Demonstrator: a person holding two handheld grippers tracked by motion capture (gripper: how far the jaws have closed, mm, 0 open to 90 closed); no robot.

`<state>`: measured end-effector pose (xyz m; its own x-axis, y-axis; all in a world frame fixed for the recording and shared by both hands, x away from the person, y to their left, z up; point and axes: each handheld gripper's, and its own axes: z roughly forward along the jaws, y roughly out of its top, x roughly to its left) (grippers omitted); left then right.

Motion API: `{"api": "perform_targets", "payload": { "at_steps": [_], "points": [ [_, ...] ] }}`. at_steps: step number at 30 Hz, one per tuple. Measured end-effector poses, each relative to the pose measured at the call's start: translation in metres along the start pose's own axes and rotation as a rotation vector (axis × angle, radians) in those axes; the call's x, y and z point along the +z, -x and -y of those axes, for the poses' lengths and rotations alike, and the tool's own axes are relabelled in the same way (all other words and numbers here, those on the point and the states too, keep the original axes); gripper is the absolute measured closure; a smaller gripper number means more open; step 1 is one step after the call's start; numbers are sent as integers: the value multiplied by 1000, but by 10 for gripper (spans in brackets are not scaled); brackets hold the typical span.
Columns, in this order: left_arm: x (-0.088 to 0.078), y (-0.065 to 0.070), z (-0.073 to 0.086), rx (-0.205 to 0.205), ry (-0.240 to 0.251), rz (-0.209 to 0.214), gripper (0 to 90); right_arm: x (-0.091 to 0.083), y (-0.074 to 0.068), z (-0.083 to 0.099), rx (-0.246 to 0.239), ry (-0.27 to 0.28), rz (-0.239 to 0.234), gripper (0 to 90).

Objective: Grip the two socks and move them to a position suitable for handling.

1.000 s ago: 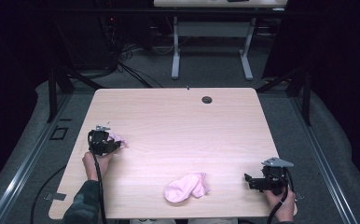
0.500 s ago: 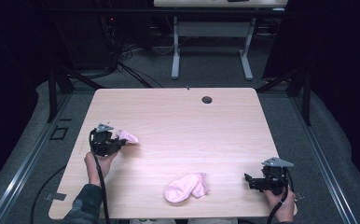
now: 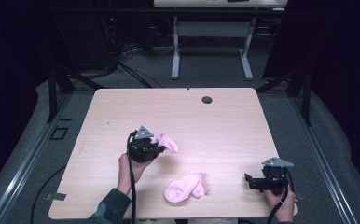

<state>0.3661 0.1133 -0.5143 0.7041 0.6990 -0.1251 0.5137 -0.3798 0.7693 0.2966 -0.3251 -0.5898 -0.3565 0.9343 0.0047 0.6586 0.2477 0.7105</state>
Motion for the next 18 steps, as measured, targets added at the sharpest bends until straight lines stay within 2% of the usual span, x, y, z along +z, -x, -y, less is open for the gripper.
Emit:
{"api": "perform_targets", "payload": {
  "at_steps": [1, 2, 4, 8, 11, 12, 14, 17, 18],
  "points": [
    [0, 0, 0, 0, 0, 0, 774, 0, 0, 0, 0, 0, 0, 0],
    [11, 8, 1, 8, -22, 29, 774, 0, 0, 0, 0, 0, 3, 0],
    [23, 16, 3, 12, -46, 60, 774, 0, 0, 0, 0, 0, 3, 0],
    [42, 30, 7, 34, -89, 84, 772, 0, 0, 0, 0, 0, 0, 0],
    [50, 32, 9, 33, -111, 97, 760, 0, 0, 0, 0, 0, 1, 0],
    [56, 32, 11, 42, -138, 99, 737, 0, 0, 0, 0, -1, 4, 0],
    [60, 30, 12, 37, -151, 102, 658, 0, 0, 0, 0, -1, 3, 0],
    [58, 29, 12, 33, -154, 86, 435, 0, 0, 0, 0, -1, 1, 0],
    [53, 28, 13, 28, -138, 76, 374, 0, 0, 0, 2, -4, 2, 0]
  ]
}}
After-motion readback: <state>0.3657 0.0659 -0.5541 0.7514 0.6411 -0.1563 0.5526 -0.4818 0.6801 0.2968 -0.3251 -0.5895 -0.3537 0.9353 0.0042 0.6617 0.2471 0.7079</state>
